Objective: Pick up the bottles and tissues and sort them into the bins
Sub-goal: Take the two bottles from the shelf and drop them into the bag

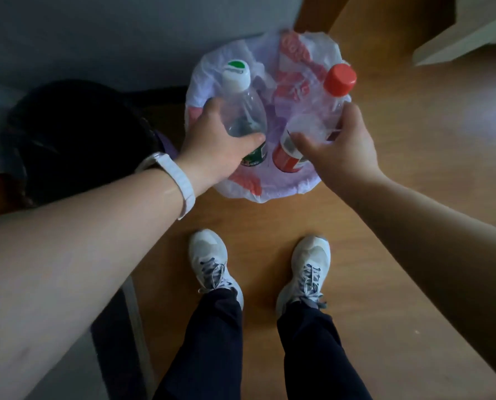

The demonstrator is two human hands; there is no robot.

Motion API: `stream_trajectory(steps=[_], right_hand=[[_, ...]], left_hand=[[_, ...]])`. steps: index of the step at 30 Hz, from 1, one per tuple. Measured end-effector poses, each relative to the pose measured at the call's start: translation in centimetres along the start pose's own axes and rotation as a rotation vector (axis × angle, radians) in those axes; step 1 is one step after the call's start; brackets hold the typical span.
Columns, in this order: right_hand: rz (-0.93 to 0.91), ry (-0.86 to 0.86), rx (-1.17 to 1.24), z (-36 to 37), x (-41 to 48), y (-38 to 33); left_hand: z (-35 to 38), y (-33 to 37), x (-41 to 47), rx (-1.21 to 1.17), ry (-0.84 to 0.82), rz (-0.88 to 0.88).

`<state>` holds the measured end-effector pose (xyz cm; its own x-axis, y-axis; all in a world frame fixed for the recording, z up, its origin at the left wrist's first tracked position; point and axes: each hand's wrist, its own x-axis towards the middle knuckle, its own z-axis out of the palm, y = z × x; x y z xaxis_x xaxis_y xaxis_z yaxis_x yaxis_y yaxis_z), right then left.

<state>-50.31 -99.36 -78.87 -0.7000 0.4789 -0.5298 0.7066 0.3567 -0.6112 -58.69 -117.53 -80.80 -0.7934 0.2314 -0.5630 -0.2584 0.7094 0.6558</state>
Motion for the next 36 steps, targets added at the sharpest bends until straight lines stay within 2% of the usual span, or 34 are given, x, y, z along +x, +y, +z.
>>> stream_trajectory(steps=[7,11,14,18,23,36], right_hand=[[-0.013,-0.008,-0.067,1.9,1.6,2.7],[-0.024,-0.023,-0.145,-0.1,0.6,1.8],[-0.102,-0.069,-0.27,-2.3,-1.0,0.5],[-0.25,-0.091,-0.468,-5.9,-3.8,-2.2],[-0.422,-0.074,-0.628,-10.8,-8.6,-6.2],[-0.456,0.037,-0.776,-22.0,-23.9,-20.6]], left_hand=[[2.9,-1.3,1.6,0.029,-0.024,0.002],[1.1,-0.1,-0.5,0.041,-0.053,0.029],[-1.4,1.7,-3.0,0.169,-0.065,0.131],[-5.2,5.0,-6.6,0.348,-0.066,0.292],[-9.1,8.5,-12.4,0.434,-0.037,0.403],[-21.3,21.6,-22.8,0.806,0.053,0.685]])
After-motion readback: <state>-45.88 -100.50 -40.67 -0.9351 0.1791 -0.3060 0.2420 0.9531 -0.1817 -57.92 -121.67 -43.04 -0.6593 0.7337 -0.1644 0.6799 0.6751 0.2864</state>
